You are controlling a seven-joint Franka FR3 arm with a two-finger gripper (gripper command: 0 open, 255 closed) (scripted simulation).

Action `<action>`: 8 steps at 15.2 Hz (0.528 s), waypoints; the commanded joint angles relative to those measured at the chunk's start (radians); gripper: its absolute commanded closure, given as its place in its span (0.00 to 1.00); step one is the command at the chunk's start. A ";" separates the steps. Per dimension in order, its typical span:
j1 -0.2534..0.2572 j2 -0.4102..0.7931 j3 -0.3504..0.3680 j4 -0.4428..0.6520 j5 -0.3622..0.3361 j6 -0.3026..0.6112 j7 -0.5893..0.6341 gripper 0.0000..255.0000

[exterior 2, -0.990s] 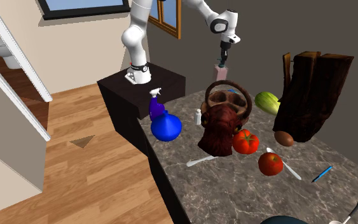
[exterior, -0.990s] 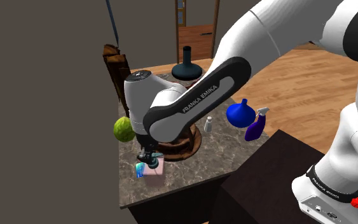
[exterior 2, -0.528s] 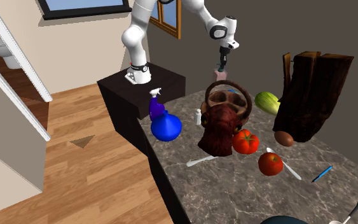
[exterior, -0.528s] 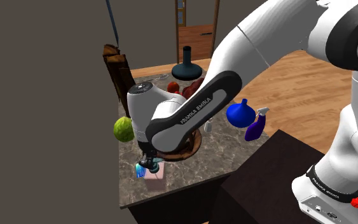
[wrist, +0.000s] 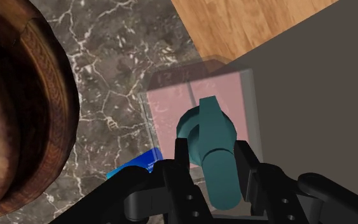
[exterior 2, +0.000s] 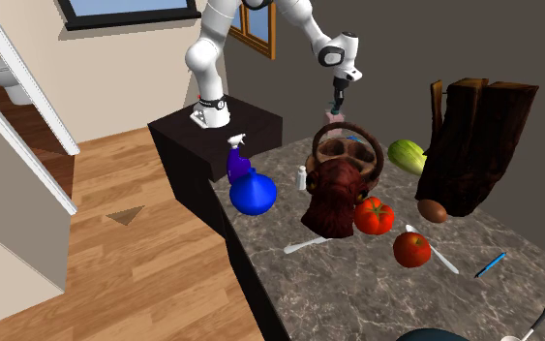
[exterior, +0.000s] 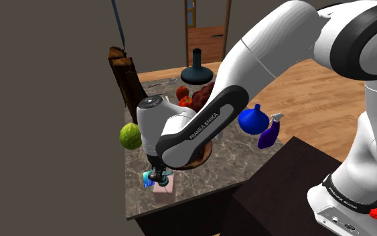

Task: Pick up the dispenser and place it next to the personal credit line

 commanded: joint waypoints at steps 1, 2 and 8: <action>0.000 0.001 0.000 0.000 0.000 0.001 0.000 1.00; 0.000 0.001 0.000 0.000 0.000 0.001 0.000 1.00; 0.000 0.001 0.000 0.000 0.000 0.001 0.000 0.00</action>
